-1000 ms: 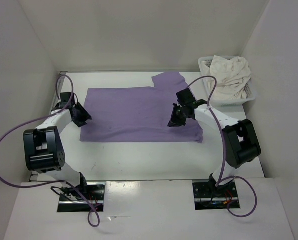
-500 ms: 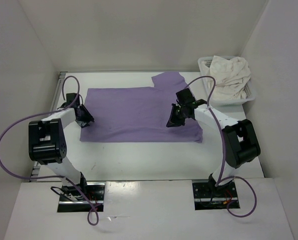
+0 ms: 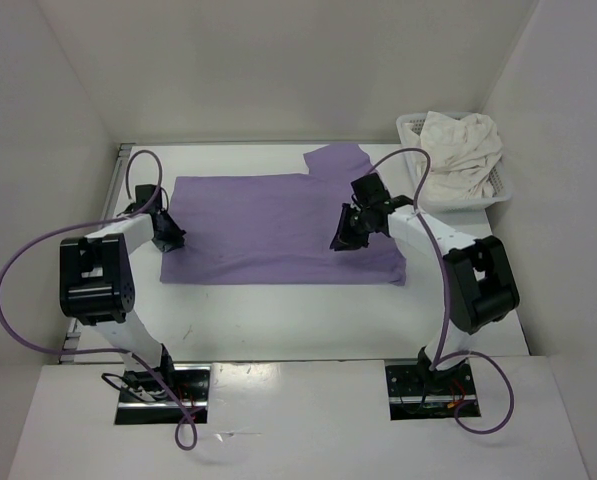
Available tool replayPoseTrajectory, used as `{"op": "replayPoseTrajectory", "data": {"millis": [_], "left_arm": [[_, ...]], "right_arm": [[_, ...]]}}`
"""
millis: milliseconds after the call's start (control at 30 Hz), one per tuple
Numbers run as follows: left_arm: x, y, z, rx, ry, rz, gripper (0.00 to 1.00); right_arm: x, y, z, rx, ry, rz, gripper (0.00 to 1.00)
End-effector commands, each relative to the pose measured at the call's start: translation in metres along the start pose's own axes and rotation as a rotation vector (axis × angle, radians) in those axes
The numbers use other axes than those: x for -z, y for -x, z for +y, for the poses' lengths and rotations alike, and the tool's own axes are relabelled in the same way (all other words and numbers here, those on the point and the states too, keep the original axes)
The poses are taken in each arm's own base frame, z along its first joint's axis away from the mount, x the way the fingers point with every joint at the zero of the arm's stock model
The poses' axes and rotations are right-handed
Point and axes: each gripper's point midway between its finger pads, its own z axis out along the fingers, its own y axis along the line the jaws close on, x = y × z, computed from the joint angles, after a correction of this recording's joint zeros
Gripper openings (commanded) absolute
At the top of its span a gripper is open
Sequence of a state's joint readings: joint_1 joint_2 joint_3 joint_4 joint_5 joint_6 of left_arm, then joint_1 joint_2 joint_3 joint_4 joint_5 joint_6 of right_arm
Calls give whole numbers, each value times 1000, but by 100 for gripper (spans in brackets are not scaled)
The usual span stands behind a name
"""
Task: Fold and stack the t-shirts
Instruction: Fold the flattened tshirt in 1/3 of the way
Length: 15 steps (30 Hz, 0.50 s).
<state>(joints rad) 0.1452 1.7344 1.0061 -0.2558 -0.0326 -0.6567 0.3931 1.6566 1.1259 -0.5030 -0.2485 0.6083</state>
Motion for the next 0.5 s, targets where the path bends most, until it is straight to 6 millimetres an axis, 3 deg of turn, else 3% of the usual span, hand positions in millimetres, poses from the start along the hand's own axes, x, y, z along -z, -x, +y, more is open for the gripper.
{"op": "replayPoseTrajectory", "data": {"millis": [0,200,333,467], "left_arm": [[9,20,-4,-8,3,-65,11],[33,24,-12,12,-41,-95,7],[36,22,-11,12,-36,-87,2],[39,19,-8,12,-37,-89,0]], "right_arm": [[3,26,21,48,39,-68,23],[-26,62,10,71,-72,-139,33],[-45,88,3,88,-144,-184,38],[-63,91,-8,103,-192,-174,40]]}}
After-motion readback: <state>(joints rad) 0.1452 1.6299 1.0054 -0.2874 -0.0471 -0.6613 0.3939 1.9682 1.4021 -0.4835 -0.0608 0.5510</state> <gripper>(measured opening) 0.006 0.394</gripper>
